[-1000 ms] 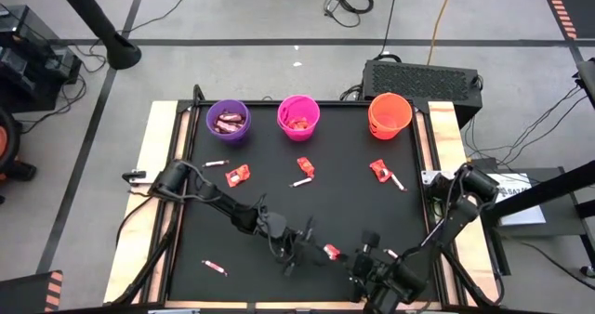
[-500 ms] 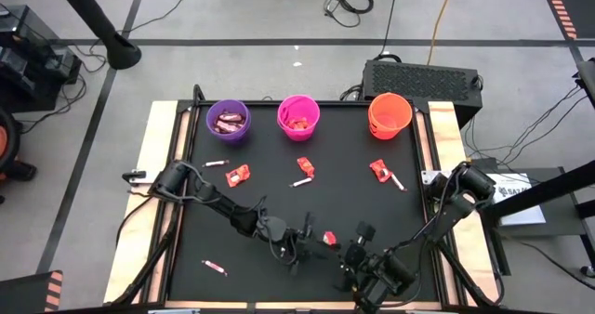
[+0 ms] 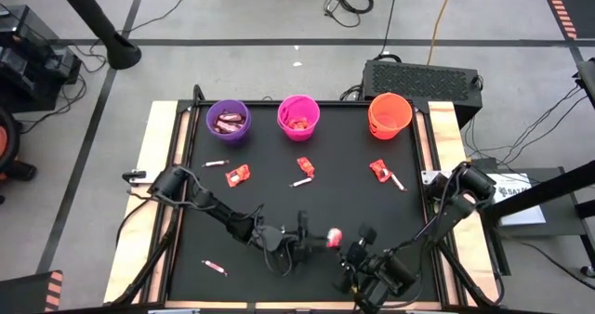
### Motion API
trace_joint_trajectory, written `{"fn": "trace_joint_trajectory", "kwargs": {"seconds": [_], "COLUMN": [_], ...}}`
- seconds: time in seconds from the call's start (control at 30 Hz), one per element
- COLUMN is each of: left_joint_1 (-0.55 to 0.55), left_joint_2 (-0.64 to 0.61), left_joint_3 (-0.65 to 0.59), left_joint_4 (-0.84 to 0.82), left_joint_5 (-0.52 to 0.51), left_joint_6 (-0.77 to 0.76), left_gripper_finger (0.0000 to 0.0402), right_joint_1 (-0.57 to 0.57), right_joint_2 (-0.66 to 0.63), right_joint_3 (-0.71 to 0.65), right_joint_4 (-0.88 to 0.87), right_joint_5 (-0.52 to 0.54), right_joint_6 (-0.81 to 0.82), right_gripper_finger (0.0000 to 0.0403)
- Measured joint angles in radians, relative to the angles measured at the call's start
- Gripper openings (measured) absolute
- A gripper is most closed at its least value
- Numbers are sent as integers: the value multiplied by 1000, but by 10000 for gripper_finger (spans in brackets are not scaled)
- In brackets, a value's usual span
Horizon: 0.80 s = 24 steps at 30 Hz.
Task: Sort candy by brand, put in halloween buckets
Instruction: Put the red chocolate bar into the pink bucket
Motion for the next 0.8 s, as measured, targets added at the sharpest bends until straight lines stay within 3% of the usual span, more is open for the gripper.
{"fn": "trace_joint_trajectory", "kwargs": {"seconds": [0.1, 0.17, 0.33, 0.47, 0.57, 0.8], "left_joint_1": [-3, -4, -6, -6, 22, 148], "left_joint_2": [0, 0, 0, 0, 4, 118], "left_joint_3": [0, 0, 0, 0, 0, 113], "left_joint_4": [1, 0, -20, -48, -60, -172], "left_joint_5": [-106, -114, 43, 74, 110, 350], "left_joint_6": [35, 44, 50, 38, -74, -377], "left_gripper_finger": [138, 138, 138, 138, 138, 138], "right_joint_1": [-2, -4, -4, -4, -4, 33], "right_joint_2": [0, 0, 0, 0, 0, -1], "right_joint_3": [0, 0, 0, 0, 0, 0], "right_joint_4": [2, 3, 0, -6, -34, -313], "right_joint_5": [-2, -1, 1, -9, -82, -186], "right_joint_6": [0, 0, -1, 1, 20, 258], "right_gripper_finger": [0, 0, 0, 0, 0, 0]}}
